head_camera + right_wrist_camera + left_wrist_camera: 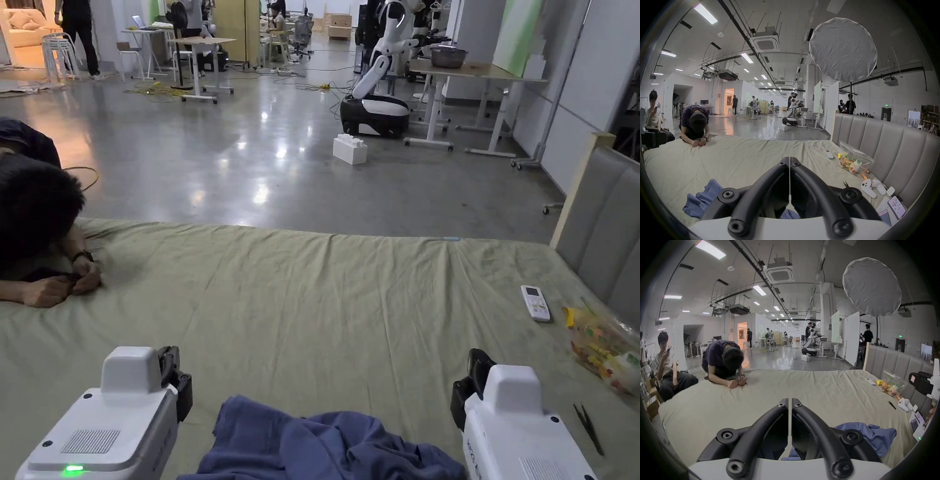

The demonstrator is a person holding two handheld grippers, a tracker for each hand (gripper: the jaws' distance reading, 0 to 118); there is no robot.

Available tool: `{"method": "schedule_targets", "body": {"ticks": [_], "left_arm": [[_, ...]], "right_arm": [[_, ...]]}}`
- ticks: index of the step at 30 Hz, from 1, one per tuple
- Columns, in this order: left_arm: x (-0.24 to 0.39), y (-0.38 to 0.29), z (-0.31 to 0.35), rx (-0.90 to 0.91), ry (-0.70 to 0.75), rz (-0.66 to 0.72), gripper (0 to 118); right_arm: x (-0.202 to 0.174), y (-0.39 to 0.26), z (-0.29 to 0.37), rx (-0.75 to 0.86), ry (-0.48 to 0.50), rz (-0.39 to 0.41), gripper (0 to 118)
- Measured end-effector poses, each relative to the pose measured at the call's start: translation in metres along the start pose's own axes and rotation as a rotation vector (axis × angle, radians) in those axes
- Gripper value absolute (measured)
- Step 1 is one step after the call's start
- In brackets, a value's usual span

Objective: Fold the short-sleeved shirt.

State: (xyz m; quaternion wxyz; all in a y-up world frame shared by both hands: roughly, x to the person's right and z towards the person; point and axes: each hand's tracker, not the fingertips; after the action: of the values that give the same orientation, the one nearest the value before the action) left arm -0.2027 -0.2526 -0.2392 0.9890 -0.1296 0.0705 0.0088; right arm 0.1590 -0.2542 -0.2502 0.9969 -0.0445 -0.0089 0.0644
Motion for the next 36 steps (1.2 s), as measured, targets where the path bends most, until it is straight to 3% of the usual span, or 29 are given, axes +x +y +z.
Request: {"method": "schedule_targets", "body": {"ticks": [6,13,14,15,16,17,18,19,25,31,36], "left_arm": [[-0.016,-0.017,-0.027,-0.154,-0.054,0.054,3],[-0.02,-0.05,-0.109,-0.416,-0.116,0.08,5],[-0.02,-0.055,-0.121,-0.437,-0.117,0.084,13],[-0.019,-0.058,-0.131,-0.44,-0.111,0.097,29],[-0.018,-0.062,-0.144,-0.45,-0.094,0.099,59],[-0.018,-0.067,-0.155,-0.465,-0.072,0.105,78],[-0.016,-0.07,-0.166,-0.49,-0.046,0.109,88],[-0.015,-0.073,-0.178,-0.518,-0.042,0.115,91],[-0.004,-0.1,-0.229,-0.652,-0.113,0.128,91],[0.018,-0.127,-0.254,-0.739,-0.117,-0.003,90],[0.039,-0.135,-0.251,-0.702,-0.089,-0.115,77]], "right_arm": [[0.001,-0.011,-0.005,-0.027,0.015,0.007,1],[0.008,-0.033,-0.014,-0.087,0.008,0.011,1],[0.01,-0.035,-0.016,-0.096,0.007,0.012,1],[0.012,-0.039,-0.017,-0.106,0.005,0.014,1],[0.014,-0.042,-0.019,-0.116,0.001,0.017,1],[0.017,-0.045,-0.021,-0.126,-0.003,0.021,1],[0.02,-0.048,-0.023,-0.136,-0.007,0.022,1],[0.023,-0.052,-0.023,-0.148,-0.014,0.019,1],[0.041,-0.072,-0.03,-0.213,-0.055,0.022,1],[0.051,-0.088,-0.034,-0.264,-0.078,0.027,1],[0.052,-0.095,-0.035,-0.288,-0.079,0.031,1]]}}
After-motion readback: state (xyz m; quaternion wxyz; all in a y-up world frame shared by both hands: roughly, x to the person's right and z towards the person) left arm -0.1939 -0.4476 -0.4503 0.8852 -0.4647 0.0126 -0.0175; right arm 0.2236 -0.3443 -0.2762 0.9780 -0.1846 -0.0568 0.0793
